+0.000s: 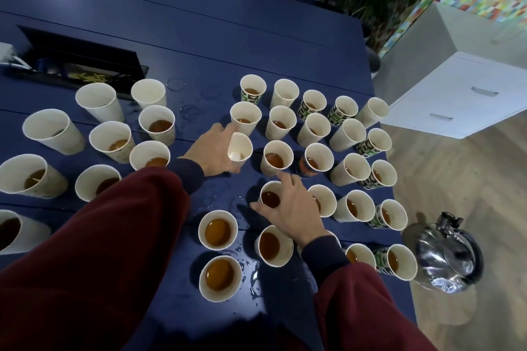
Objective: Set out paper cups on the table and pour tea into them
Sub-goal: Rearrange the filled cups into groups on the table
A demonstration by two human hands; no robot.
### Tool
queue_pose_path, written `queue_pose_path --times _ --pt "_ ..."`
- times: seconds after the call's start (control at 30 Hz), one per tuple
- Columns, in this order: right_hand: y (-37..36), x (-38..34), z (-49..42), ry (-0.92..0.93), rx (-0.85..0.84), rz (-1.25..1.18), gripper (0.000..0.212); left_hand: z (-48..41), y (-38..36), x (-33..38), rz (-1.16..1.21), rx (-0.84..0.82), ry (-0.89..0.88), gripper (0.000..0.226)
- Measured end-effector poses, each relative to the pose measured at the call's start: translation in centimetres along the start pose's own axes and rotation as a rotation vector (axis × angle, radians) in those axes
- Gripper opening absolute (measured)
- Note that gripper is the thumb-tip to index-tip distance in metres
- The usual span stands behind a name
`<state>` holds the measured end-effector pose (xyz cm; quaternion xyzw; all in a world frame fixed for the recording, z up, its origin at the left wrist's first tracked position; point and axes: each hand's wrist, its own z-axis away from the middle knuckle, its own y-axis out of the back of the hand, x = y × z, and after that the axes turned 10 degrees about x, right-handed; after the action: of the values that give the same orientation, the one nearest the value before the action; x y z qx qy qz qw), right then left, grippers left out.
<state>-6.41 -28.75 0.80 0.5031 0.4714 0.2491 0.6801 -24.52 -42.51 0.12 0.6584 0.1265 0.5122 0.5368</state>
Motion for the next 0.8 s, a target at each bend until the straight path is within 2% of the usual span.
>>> queue_pose_path --times 0.17,0.27,0.43,0.5,0.6,0.7,0.8 --pt "0.3 -1.7 0.0 0.096 0.134 0.025 0.078 0.3 1.4 -0.7 -0.041 0.005 0.021 0.090" --pt "0.0 -3.3 0.3 0.175 0.145 0.036 0.078 0.7 2.0 -1.1 -0.081 0.021 0.033 0.089" --pt "-1.3 -5.3 1.3 0.275 0.091 0.001 0.071 1.9 3.5 -2.3 -0.167 0.054 0.034 0.063" --pt "-2.1 -6.1 1.9 0.313 0.046 -0.037 0.067 2.8 4.1 -3.0 -0.186 0.086 0.038 0.052" --pt "-2.7 -7.0 2.5 0.338 -0.065 -0.023 0.072 4.2 4.8 -4.1 -0.219 0.146 0.070 0.045" --pt "-3.0 -7.6 3.0 0.334 -0.226 0.055 0.080 5.4 5.2 -5.3 -0.286 0.199 0.134 0.046" --pt "-3.4 -8.2 3.4 0.332 -0.337 0.150 0.081 6.4 5.5 -6.2 -0.354 0.194 0.187 0.058"
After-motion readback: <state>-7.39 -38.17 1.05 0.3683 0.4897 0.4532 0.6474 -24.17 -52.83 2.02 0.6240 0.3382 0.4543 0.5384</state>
